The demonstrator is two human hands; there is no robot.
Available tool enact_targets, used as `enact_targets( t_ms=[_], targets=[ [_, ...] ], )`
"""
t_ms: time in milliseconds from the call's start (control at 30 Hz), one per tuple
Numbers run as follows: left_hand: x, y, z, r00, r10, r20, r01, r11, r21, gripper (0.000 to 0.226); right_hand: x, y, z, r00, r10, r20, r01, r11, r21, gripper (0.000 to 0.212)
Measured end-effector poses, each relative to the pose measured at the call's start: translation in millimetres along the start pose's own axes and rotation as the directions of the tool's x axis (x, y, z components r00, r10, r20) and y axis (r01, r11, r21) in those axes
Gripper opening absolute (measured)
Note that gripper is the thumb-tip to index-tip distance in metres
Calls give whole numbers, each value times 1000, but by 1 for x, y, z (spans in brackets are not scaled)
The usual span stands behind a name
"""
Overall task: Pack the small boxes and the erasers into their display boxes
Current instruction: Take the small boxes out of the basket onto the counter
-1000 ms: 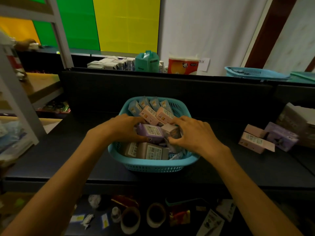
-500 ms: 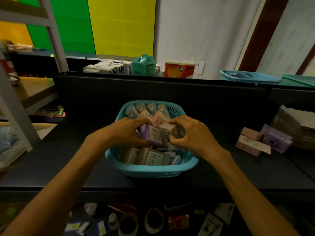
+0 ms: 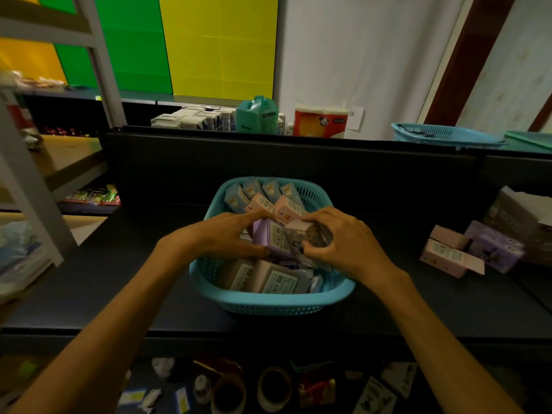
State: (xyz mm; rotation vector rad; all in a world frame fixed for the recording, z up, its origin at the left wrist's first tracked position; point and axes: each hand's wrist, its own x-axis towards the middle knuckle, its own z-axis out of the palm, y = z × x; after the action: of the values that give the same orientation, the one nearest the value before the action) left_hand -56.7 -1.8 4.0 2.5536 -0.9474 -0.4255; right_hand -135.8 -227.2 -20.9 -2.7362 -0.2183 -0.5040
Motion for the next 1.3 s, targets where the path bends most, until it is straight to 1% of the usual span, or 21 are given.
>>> enact_targets(
  t_ms=[200,400,533,667,800,1033,1167,1300],
  targets=[
    [-1,-6,4,998,32,-55,-37,995,-95,61,2,0,1,1000,0,-5,0,1000,16,53],
    [-1,-7,7,969,99,-225,-121,989,-85,62,3,-1,3,1000,-10,-19,10,1000,11,52],
    [0,-8,7,960,96,-262,-117,991,-65,66,2,0,3,999,-18,-38,19,1000,20,51],
    [0,-8,9,943,121,-311,-136,990,-27,70,1,0,1,995,-25,-92,28,999,36,49],
    [1,-10,12,939,142,-313,-142,990,22,72,-1,2,-2,987,-34,-154,42,998,48,48],
    [0,-10,12,934,107,-341,-124,992,-28,73,-8,4,-4,975,-27,-223,49,994,94,47],
    [-4,-8,10,901,79,-426,-113,992,-54,75,-13,4,-10,958,-14,-286,64,984,165,46],
    [-9,2,-3,821,62,-568,-78,997,-4,78,-20,10,-26,911,14,-411,77,976,205,43]
  ],
)
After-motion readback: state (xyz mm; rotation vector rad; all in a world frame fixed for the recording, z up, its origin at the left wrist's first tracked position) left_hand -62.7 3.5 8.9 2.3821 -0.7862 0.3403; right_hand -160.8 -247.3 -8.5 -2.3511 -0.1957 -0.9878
